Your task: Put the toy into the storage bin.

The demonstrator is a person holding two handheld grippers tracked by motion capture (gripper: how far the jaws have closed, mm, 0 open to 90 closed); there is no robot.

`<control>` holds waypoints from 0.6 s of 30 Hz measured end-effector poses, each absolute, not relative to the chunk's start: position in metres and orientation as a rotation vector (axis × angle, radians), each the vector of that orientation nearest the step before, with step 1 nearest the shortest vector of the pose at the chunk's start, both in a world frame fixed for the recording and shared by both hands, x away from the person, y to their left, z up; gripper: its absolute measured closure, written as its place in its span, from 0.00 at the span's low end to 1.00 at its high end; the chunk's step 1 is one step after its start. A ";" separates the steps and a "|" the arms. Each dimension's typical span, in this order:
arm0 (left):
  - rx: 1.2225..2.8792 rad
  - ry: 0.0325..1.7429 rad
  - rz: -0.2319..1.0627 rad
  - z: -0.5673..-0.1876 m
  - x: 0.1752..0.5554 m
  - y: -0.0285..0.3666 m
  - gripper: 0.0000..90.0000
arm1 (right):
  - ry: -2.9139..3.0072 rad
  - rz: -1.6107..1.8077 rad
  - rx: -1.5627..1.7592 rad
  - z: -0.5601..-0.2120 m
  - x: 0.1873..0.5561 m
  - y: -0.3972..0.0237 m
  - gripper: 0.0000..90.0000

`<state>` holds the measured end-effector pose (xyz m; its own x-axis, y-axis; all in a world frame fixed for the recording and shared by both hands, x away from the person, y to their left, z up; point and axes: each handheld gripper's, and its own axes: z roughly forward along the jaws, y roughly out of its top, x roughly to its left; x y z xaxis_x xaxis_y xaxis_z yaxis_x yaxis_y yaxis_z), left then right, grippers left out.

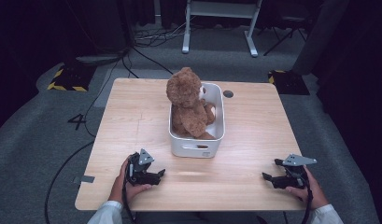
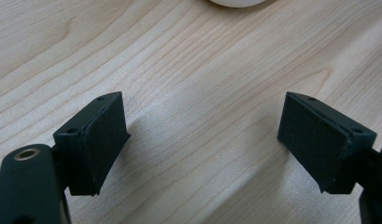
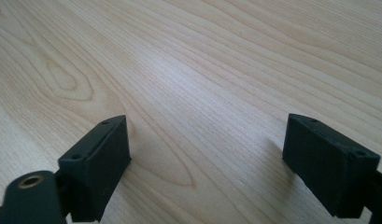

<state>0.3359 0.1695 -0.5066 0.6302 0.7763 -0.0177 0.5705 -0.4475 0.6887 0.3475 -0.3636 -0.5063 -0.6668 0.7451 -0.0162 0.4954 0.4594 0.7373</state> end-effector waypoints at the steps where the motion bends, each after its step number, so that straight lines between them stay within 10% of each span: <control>1: 2.182 1.047 0.396 -0.507 0.336 0.170 0.17 | 2.376 1.034 1.052 -0.506 0.348 -0.363 0.16; 18: 2.185 1.043 0.394 -0.506 0.336 0.170 0.17 | 2.373 1.029 1.061 -0.506 0.349 -0.362 0.14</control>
